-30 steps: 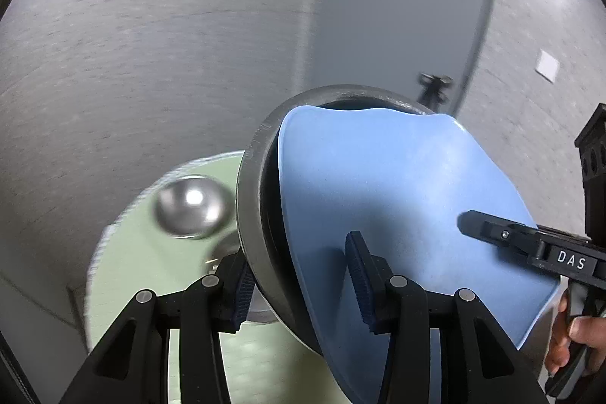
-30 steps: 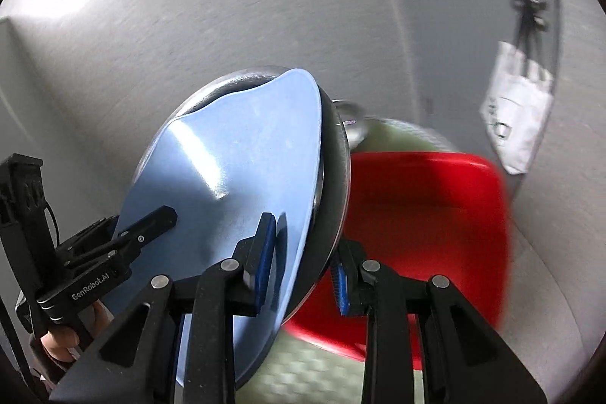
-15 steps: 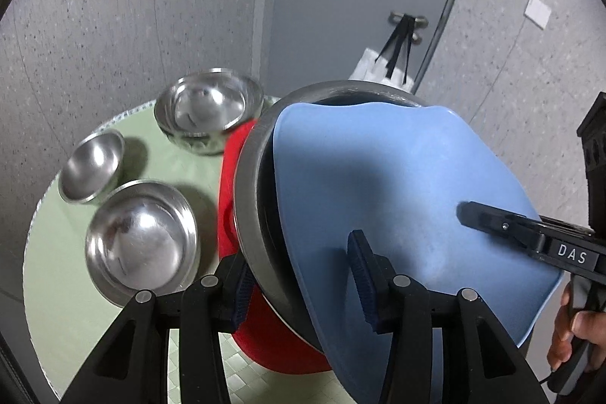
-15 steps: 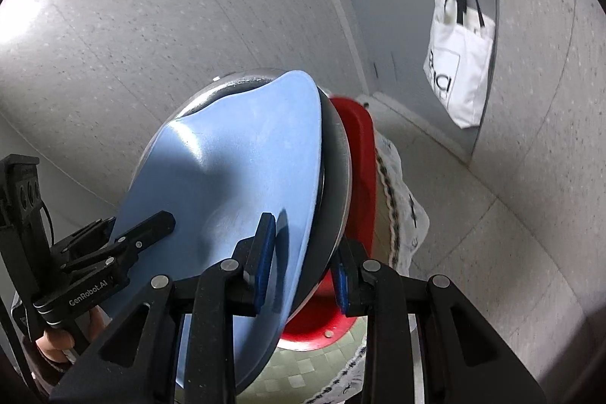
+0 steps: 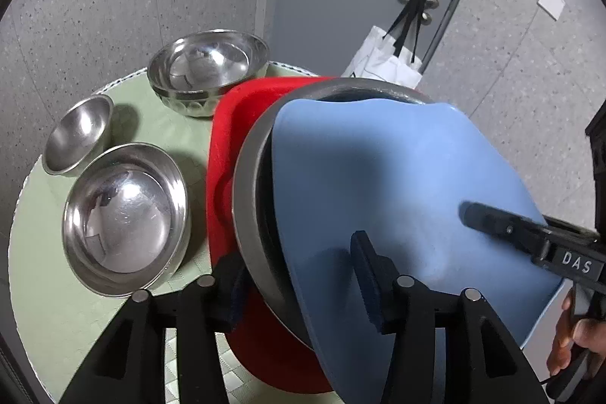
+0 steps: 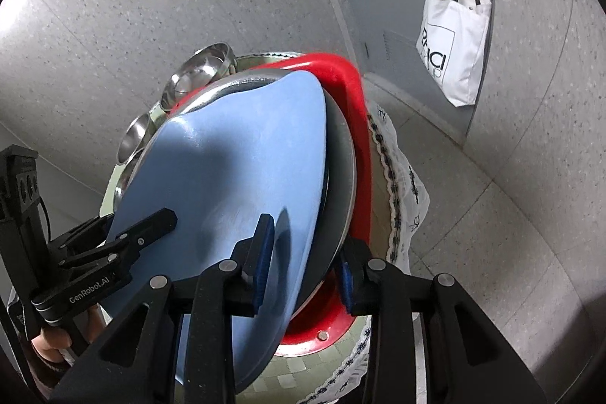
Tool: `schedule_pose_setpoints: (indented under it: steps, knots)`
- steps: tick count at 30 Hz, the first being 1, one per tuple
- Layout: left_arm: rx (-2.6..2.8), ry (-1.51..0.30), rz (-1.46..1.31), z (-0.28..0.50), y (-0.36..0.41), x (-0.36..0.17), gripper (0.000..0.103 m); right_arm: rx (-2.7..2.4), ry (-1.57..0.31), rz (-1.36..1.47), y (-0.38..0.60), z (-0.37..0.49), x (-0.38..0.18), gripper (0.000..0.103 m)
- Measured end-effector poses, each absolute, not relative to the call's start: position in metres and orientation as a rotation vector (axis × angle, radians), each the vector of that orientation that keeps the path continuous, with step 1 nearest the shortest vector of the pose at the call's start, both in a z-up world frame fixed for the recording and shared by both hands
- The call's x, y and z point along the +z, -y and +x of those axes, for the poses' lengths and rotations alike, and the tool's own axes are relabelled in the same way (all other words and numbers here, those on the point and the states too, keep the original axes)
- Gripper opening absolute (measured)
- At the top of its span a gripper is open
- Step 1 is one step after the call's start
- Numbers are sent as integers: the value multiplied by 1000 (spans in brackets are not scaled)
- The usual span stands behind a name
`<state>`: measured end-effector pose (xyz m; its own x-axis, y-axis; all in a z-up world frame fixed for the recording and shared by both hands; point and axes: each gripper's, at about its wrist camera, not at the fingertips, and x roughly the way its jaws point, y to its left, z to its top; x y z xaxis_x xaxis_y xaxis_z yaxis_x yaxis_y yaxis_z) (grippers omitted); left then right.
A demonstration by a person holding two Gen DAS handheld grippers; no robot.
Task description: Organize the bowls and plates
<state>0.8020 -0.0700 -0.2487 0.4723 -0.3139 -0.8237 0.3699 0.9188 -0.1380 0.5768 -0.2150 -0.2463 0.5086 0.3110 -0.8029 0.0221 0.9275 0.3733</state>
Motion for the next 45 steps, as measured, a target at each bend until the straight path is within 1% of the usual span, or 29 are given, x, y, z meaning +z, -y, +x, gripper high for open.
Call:
schedule_pose_setpoints:
  steps: [1, 2, 3, 5, 9, 13, 14, 15, 16, 17, 19, 21, 26, 30, 32, 35, 41, 45]
  knots:
    - [-421, -997, 71, 803, 71, -249, 49, 175, -1029, 356, 214, 577, -246, 33]
    - [-426, -998, 72, 804, 72, -250, 52, 173, -1033, 353, 213, 579, -246, 37]
    - [-435, -1007, 64, 808, 75, -250, 57, 173, -1035, 350, 212, 580, -245, 40]
    - [-446, -1020, 40, 808, 70, -249, 63, 175, -1041, 352, 207, 581, -244, 49]
    - [-475, -1049, -20, 813, 59, -245, 68, 160, -1054, 359, 205, 579, -242, 52]
    - [-483, -1072, -16, 808, 41, -235, 70, 144, -1050, 360, 206, 574, -236, 54]
    - [-478, -1070, -9, 806, 39, -231, 73, 140, -1047, 357, 206, 573, -233, 56]
    - [-467, -1062, 3, 805, 38, -227, 80, 126, -1038, 344, 206, 570, -229, 57]
    - [-459, -1035, 12, 801, 36, -221, 82, 113, -1031, 333, 205, 569, -227, 62]
    - [-463, -1010, 10, 796, 32, -213, 87, 102, -1014, 318, 205, 566, -221, 64]
    - [-465, -995, 2, 792, 28, -208, 90, 94, -987, 307, 205, 562, -211, 65]
    - [-465, -985, -14, 791, 19, -203, 90, 75, -967, 286, 202, 560, -202, 67]
    - [-442, -947, -42, 783, -8, -192, 90, 86, -913, 247, 185, 558, -179, 68]
    - [-402, -915, -70, 782, -46, -178, 90, 135, -883, 216, 160, 561, -164, 69]
    - [-388, -897, -73, 783, -62, -171, 92, 165, -873, 203, 147, 567, -157, 72]
    - [-366, -885, -54, 788, -80, -163, 92, 205, -863, 178, 127, 579, -146, 73]
    - [-319, -869, -32, 798, -123, -153, 92, 263, -864, 160, 87, 603, -139, 73]
    - [-294, -898, -42, 806, -149, -163, 92, 306, -881, 119, 50, 618, -143, 73]
